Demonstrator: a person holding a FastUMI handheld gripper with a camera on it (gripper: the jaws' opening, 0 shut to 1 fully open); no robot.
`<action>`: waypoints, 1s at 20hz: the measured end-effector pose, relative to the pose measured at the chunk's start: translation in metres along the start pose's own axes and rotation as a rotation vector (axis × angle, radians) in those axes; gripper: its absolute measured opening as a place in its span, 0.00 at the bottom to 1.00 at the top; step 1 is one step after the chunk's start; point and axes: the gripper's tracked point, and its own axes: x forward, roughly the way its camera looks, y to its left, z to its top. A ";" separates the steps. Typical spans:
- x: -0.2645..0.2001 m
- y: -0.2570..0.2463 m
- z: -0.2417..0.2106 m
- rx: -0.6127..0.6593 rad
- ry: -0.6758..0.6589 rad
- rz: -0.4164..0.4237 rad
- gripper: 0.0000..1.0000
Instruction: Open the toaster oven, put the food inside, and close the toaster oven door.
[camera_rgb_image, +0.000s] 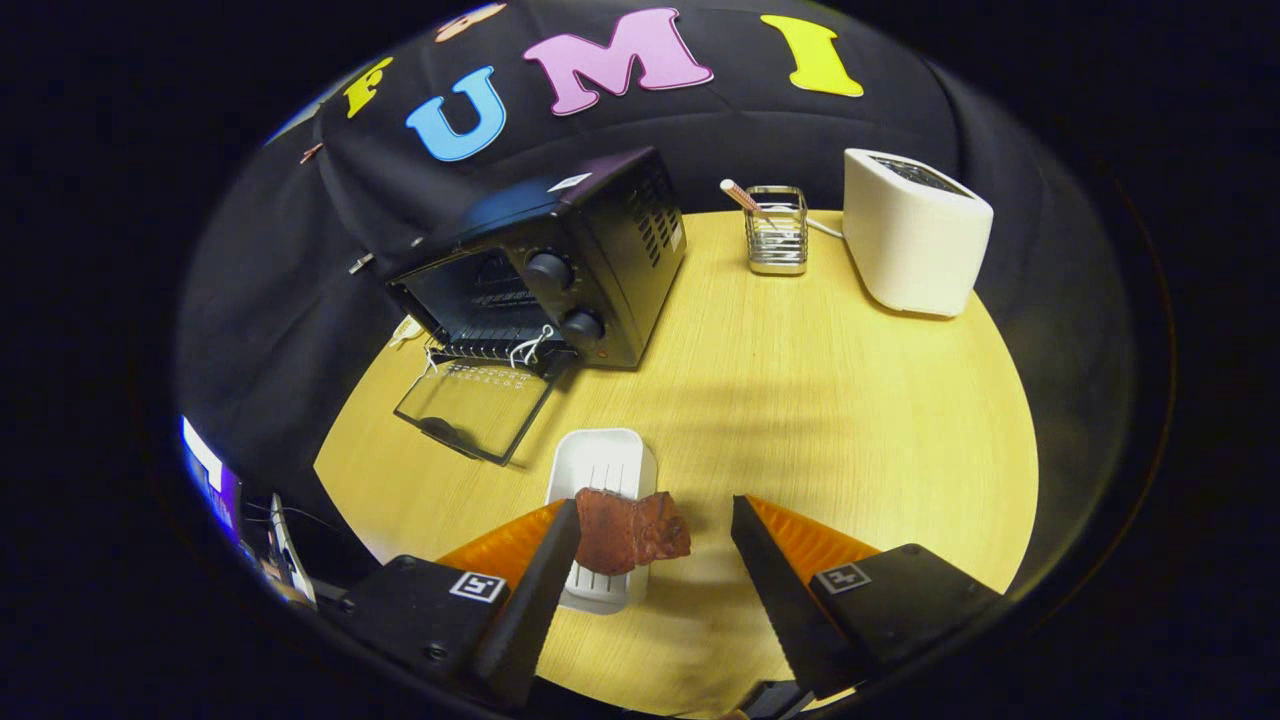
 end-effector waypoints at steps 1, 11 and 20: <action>0.007 0.001 -0.002 0.026 0.008 0.021 0.83; 0.017 0.003 -0.006 0.225 0.092 0.129 0.24; -0.035 0.024 0.014 0.213 -0.025 0.054 0.17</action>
